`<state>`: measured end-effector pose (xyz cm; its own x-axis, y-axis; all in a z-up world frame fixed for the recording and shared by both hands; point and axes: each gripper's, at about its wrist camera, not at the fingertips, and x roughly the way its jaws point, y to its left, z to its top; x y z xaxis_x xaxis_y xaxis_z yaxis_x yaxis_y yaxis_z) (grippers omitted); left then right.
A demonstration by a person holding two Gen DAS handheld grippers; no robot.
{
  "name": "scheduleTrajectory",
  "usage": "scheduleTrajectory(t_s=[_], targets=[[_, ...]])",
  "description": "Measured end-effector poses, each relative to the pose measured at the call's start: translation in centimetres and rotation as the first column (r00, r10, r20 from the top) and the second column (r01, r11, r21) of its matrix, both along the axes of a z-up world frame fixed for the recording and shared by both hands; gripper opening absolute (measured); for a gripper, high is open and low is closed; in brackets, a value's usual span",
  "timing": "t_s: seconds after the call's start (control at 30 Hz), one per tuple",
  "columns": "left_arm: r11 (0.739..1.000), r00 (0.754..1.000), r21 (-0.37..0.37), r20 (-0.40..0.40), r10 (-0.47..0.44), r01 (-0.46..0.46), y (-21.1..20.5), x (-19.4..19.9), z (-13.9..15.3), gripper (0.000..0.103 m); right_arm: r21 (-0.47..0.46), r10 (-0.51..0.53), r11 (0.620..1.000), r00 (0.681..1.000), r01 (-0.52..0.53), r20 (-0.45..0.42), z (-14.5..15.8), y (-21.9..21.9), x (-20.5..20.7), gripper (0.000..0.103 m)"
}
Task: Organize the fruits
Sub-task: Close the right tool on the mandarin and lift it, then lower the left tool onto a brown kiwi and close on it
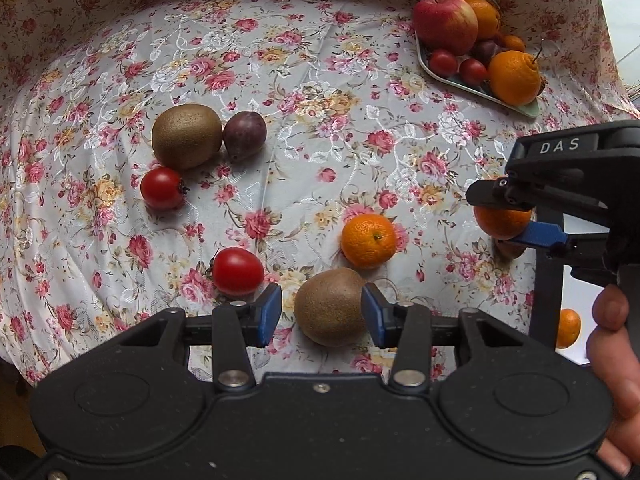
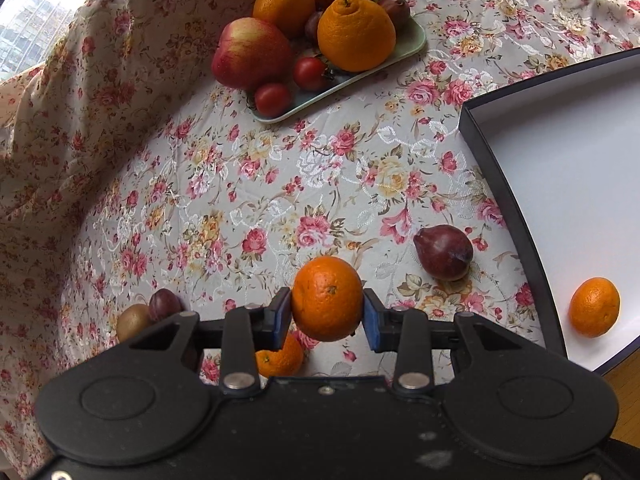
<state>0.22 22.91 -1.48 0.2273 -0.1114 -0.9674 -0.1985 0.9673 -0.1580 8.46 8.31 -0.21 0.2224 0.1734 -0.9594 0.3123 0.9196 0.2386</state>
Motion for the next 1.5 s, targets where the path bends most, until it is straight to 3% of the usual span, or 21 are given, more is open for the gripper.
scheduleTrajectory(t_s=[0.27, 0.5, 0.63, 0.97, 1.33, 1.5], targets=[[0.999, 0.999, 0.025, -0.031, -0.032, 0.033, -2.0, 0.5, -1.3, 0.055, -0.056, 0.031, 0.998, 0.997, -0.026, 0.074, 1.8, -0.5, -0.2, 0.038], [0.998, 0.996, 0.004, -0.057, 0.071, -0.07, -0.9, 0.5, -2.6, 0.06, -0.093, 0.075, 0.994, 0.991, -0.064, 0.11, 2.7, 0.3, -0.5, 0.038], [0.995, 0.993, -0.013, -0.076, 0.094, -0.095, -0.7, 1.0, -3.3, 0.064, -0.082, 0.083, 0.994, 0.991, -0.074, 0.106, 2.6, 0.5, -0.6, 0.038], [0.997, 0.991, 0.043, -0.111, 0.071, -0.066, -1.9, 1.4, -5.3, 0.064, -0.071, 0.079, 0.995, 0.992, -0.072, 0.1, 2.5, 0.3, -0.7, 0.038], [0.993, 0.988, 0.049, -0.109, 0.108, -0.103, -1.7, 1.4, -5.0, 0.062, -0.059, 0.085, 0.995, 0.991, -0.079, 0.108, 2.9, 0.0, -1.0, 0.038], [0.992, 0.992, 0.048, -0.05, 0.118, -0.116, -1.5, 1.5, -2.9, 0.062, -0.056, 0.061, 0.997, 0.991, -0.055, 0.115, 3.3, -0.9, -1.1, 0.038]])
